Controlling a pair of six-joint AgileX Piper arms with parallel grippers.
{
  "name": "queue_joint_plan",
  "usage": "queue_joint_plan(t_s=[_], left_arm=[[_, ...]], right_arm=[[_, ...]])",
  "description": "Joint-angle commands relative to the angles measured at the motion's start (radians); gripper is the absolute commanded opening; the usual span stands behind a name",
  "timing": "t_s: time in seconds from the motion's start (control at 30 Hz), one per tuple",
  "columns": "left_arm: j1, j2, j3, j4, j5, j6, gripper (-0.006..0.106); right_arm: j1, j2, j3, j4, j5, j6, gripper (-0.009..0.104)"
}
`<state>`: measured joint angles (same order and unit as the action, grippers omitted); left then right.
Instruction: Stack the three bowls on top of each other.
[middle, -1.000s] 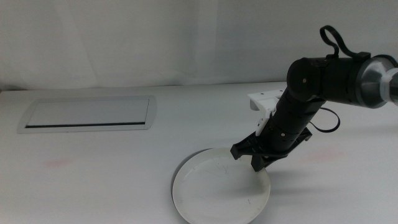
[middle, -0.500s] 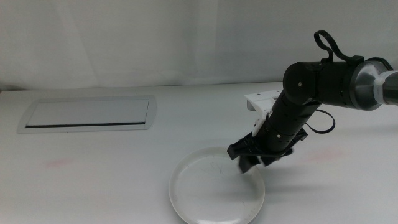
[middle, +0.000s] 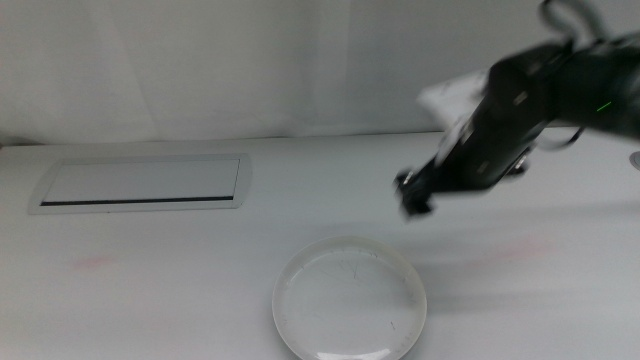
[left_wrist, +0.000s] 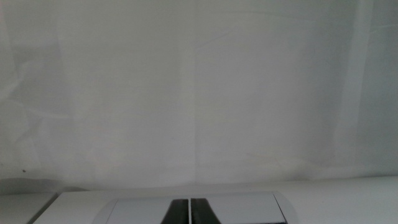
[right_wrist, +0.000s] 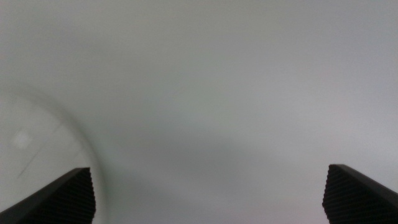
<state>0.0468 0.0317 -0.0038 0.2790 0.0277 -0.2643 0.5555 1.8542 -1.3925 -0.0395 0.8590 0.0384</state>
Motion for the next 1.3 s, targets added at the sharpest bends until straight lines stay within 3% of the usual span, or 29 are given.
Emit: queue_joint_plan(t_s=[0.0, 0.13, 0.17, 0.3, 0.5, 0.6, 0.7, 0.77, 0.83, 1.07, 1.27], left_arm=[[0.002, -0.004, 0.039, -0.005, 0.000, -0.013, -0.003], [0.002, -0.004, 0.039, -0.005, 0.000, -0.013, -0.003], [0.002, -0.004, 0.039, -0.005, 0.000, -0.013, -0.003], [0.002, -0.004, 0.039, -0.005, 0.000, -0.013, -0.003], [0.002, -0.004, 0.039, -0.005, 0.000, -0.013, -0.003], [0.002, -0.004, 0.039, -0.005, 0.000, -0.013, -0.003], [0.002, -0.004, 0.039, -0.005, 0.000, -0.013, -0.003], [0.002, -0.004, 0.039, -0.005, 0.000, -0.013, -0.003], [0.002, -0.004, 0.039, -0.005, 0.000, -0.013, -0.003], [0.002, -0.004, 0.039, -0.005, 0.002, -0.013, -0.003], [0.002, -0.004, 0.039, -0.005, 0.002, -0.013, -0.003]], right_arm=[[-0.054, -0.097, -0.043, -0.157, 0.002, 0.071, 0.103], [-0.173, -0.255, -0.058, -0.228, 0.004, 0.078, 0.103], [-0.285, -0.381, -0.058, -0.229, 0.016, 0.051, 0.102], [-0.418, -0.564, -0.026, -0.229, 0.016, 0.005, 0.098], [-0.457, -0.917, 0.203, -0.234, -0.058, -0.009, 0.088], [-0.457, -1.103, 0.376, -0.205, -0.101, -0.009, 0.079], [-0.457, -1.309, 0.534, -0.161, -0.134, -0.012, 0.055], [-0.457, -1.430, 0.628, -0.135, -0.144, -0.012, 0.032], [-0.457, -1.558, 0.724, -0.109, -0.160, 0.023, 0.000], [-0.457, -1.794, 0.993, -0.115, -0.280, 0.200, -0.002], [-0.457, -1.794, 1.132, -0.108, -0.419, 0.173, -0.002]])
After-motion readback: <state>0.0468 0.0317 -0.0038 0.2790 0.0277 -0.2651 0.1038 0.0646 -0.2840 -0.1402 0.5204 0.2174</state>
